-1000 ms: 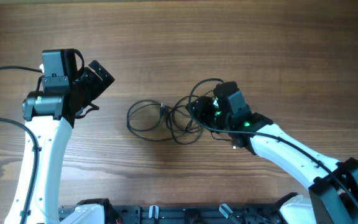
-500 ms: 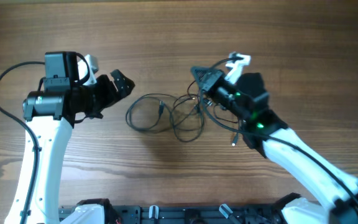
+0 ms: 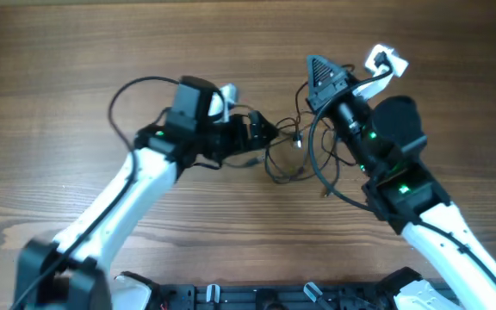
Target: Untangle cables
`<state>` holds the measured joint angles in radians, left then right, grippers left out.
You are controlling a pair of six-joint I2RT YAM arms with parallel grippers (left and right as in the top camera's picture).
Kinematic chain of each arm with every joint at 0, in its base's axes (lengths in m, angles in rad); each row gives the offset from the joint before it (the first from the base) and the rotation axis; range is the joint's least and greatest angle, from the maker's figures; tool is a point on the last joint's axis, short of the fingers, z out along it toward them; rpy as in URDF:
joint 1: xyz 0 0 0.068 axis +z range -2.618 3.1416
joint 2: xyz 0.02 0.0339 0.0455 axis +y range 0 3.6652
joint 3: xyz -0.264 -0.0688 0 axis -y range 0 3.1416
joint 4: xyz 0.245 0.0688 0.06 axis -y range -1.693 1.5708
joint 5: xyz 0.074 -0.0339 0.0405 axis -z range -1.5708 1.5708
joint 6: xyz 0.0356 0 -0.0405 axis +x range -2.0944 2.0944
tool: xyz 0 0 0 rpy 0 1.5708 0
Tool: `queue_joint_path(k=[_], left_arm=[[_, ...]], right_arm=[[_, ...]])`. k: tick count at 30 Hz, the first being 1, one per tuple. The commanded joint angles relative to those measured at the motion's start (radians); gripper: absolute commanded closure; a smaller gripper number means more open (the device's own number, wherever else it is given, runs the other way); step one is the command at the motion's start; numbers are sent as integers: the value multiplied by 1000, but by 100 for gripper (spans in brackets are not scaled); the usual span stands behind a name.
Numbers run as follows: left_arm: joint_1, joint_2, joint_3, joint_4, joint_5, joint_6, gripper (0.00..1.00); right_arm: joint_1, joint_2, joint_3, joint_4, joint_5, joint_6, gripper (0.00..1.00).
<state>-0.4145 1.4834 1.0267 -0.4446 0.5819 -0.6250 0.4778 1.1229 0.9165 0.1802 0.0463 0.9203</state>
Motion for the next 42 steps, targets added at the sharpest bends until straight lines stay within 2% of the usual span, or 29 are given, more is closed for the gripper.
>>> queue_joint_path(k=[1, 5, 8, 12, 13, 15, 18, 21, 22, 23, 25, 26, 28, 29, 32, 34, 36, 39, 41, 42], left_arm=[[-74, 180, -8, 164, -42, -214, 0], [-135, 373, -8, 322, -43, -266, 4], [-146, 428, -8, 310, -52, -266, 4], [-136, 430, -9, 264, -163, -250, 4], [-115, 430, -8, 213, -217, -250, 4], [-61, 430, -8, 132, -217, -246, 7], [100, 430, -8, 10, -217, -242, 11], [251, 430, -8, -70, -216, -242, 16], [291, 430, -8, -85, -210, -241, 15], [337, 430, -8, -73, -133, -186, 12], [362, 430, -8, 13, 102, -55, 5], [353, 430, -8, 82, 230, -4, 0], [319, 430, -8, 172, 327, 16, 0], [283, 430, -8, 228, 342, 3, 0], [172, 430, -8, 365, 342, -133, 0], [74, 430, -8, 534, 334, -143, 0], [18, 430, -8, 634, 312, -143, 0], [-27, 430, 18, 666, 319, -195, 0], [-53, 430, 57, 665, 319, -190, 1], [-80, 430, 99, 654, 311, -146, 0]], right_arm=[[-5, -39, 133, -97, 8, -134, 95], [-95, -129, 237, -145, 11, -161, 95], [-245, -187, 285, -145, 98, -188, 95], [-484, -225, 296, -149, 159, -188, 94], [-577, -224, 296, -174, 165, -188, 93], [-681, -223, 295, -242, 167, -187, 94], [-825, -208, 295, -382, 173, -185, 94], [-910, -193, 295, -488, 174, -185, 94], [-921, -186, 295, -533, 172, -185, 94], [-921, -168, 295, -618, 135, -187, 94], [-921, -131, 293, -729, 25, -188, 94], [-920, -91, 291, -804, -67, -187, 94], [-917, -23, 278, -875, -154, -188, 95], [-912, 39, 270, -938, -165, -187, 95], [-913, 188, 270, -1080, -167, -187, 96], [-913, 299, 270, -1150, -171, -212, 96], [-913, 379, 270, -1181, -202, -273, 96], [-913, 439, 267, -1208, -206, -336, 96], [-913, 445, 265, -1210, -205, -345, 96], [-912, 445, 265, -1210, -206, -345, 96]])
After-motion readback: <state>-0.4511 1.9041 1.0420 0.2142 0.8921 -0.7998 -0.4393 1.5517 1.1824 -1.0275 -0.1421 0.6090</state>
